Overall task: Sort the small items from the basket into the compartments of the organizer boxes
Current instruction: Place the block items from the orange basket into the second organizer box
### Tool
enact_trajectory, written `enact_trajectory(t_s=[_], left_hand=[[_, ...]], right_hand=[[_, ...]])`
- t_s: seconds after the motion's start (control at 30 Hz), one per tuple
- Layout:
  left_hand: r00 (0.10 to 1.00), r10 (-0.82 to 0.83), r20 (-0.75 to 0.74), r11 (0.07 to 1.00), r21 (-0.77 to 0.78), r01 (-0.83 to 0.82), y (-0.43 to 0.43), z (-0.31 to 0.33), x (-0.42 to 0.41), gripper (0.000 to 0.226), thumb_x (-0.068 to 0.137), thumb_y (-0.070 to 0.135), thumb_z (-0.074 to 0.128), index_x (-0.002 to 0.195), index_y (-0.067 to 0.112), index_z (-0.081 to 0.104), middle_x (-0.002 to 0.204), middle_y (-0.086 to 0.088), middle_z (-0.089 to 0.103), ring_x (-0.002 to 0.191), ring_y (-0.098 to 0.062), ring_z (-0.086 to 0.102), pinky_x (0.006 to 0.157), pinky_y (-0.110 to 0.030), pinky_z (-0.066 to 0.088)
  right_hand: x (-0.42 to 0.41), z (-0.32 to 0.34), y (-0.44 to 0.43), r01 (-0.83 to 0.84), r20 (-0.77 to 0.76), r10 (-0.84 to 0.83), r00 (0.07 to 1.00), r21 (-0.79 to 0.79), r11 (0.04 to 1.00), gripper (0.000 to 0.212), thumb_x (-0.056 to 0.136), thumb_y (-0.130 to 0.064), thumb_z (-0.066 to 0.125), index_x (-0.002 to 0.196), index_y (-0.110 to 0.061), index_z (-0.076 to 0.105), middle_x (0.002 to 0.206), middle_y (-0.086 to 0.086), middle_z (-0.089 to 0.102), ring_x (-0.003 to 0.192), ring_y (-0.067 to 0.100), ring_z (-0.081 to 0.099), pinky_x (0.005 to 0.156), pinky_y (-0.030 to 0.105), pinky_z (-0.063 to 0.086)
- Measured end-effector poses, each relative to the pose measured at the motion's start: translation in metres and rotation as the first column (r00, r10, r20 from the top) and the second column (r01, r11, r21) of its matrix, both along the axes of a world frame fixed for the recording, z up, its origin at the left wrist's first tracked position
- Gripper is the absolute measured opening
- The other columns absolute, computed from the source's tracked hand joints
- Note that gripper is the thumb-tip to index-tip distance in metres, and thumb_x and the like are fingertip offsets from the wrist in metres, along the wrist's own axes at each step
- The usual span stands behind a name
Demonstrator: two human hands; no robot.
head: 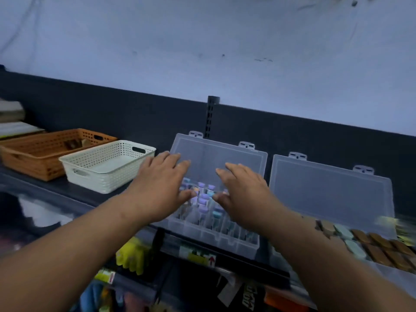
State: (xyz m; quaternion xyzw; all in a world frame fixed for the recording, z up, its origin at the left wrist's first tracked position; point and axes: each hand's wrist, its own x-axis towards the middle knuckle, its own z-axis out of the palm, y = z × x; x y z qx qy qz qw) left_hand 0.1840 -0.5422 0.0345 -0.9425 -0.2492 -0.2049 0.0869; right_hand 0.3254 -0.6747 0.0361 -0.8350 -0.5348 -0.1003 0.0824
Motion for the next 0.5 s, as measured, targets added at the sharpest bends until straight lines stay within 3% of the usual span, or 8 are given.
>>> enact_trajectory(t_s=[0.5], left_hand=[[0.988, 0.151, -0.031, 0.989, 0.005, -0.151, 0.216, 0.019, -0.188, 0.069, 0.089, 0.062, 0.040, 0.147, 0.029, 0.024, 0.152, 0.002, 0.028, 0.140, -0.020, 0.020, 0.114, -0.040, 0.018]], right_hand=[[-0.168, 0.014, 0.241, -0.160, 0.014, 0.160, 0.987, -0.007, 0.987, 0.061, 0.097, -0.049, 0.044, 0.150, -0.026, 0.026, 0.159, -0.001, 0.020, 0.146, 0.022, 0.016, 0.118, 0.042, 0.016]])
